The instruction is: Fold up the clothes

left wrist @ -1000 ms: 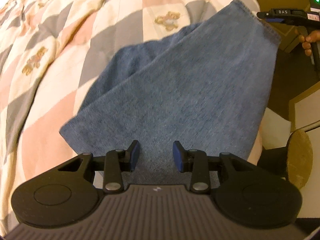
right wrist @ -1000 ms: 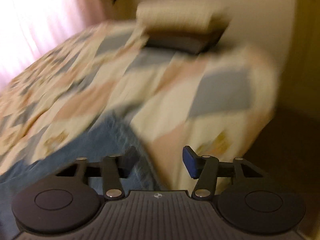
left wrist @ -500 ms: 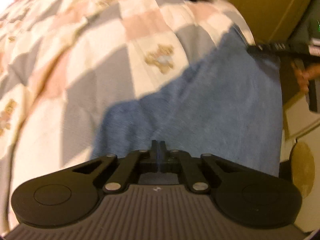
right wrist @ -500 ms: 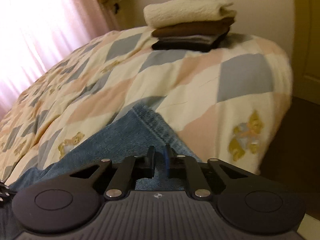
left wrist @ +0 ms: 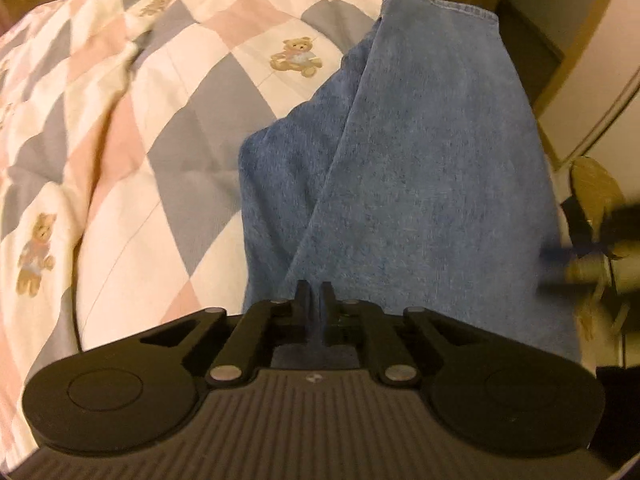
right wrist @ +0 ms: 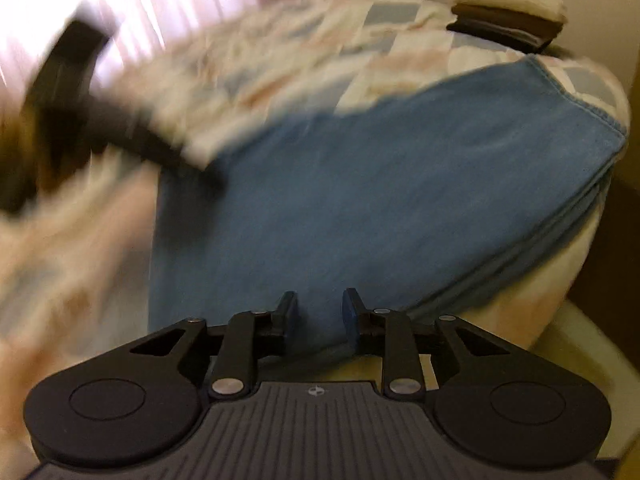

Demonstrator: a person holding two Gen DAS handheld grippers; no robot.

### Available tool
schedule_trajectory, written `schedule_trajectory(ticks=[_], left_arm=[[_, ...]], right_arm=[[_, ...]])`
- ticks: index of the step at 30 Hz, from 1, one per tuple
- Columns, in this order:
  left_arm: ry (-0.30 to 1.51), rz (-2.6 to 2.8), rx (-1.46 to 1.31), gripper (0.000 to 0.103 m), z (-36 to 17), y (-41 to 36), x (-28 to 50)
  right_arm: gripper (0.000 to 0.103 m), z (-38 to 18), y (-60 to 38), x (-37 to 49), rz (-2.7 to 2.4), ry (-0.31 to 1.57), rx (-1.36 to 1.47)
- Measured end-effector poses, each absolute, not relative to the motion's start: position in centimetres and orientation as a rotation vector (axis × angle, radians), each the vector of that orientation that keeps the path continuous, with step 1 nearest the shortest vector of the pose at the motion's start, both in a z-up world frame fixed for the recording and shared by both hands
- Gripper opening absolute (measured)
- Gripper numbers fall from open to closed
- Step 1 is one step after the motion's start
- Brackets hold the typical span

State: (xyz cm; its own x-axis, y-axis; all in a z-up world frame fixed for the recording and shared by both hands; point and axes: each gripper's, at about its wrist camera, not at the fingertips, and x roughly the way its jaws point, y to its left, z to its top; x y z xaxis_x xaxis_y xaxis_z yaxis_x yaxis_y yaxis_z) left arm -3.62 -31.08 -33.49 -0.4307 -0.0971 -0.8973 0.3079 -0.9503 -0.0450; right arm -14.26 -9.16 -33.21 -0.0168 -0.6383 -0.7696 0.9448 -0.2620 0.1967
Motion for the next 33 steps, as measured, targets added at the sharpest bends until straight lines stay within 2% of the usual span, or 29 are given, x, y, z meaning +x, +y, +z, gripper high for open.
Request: schedule_trajectory(ticks=[5,8,11,16,21,24,33], left_arm=[[0.160,-2.554,1.551,0.004,-31.2,-31.1,-1.4],[0.109,-2.569,1.607,0.004,-31.7,-30.4,0.0],[0.062,-2.568,1.631,0.004,-33.4,-29.6,-0.1],[-0.018,-2.484,1.673,0.004,-34.3,-28.6,-1.7],[-0.037,-2.443,1.700,0.006,-31.7,-27.0,-2.7],[-0.086,-2.439,1.712,0.006,-30.7,-25.8,-3.4],[-0.086,-2.452,1.702,0.009,-28.7,-24.0,-4.1]], right_arm=[[0.027,-32.6,-8.9,-8.5,-1.713,0.485,0.977],[0.027,-32.2,-8.7,-5.1,-1.776,0.507,1.003],[0.028,-34.8,-9.6,-4.2,-1.802,0.550,1.119],[0.027,-33.5,-9.8,-5.7,-1.871,0.412,1.242],[0.038,-30.6,-8.4,-8.3,-2.065,0.273,1.350],[0.038,-29.7,-7.7,-9.8,-2.140,0.188,1.415],[0.044,-27.1,-6.3,-10.1,-2.209,0.126,1.386]])
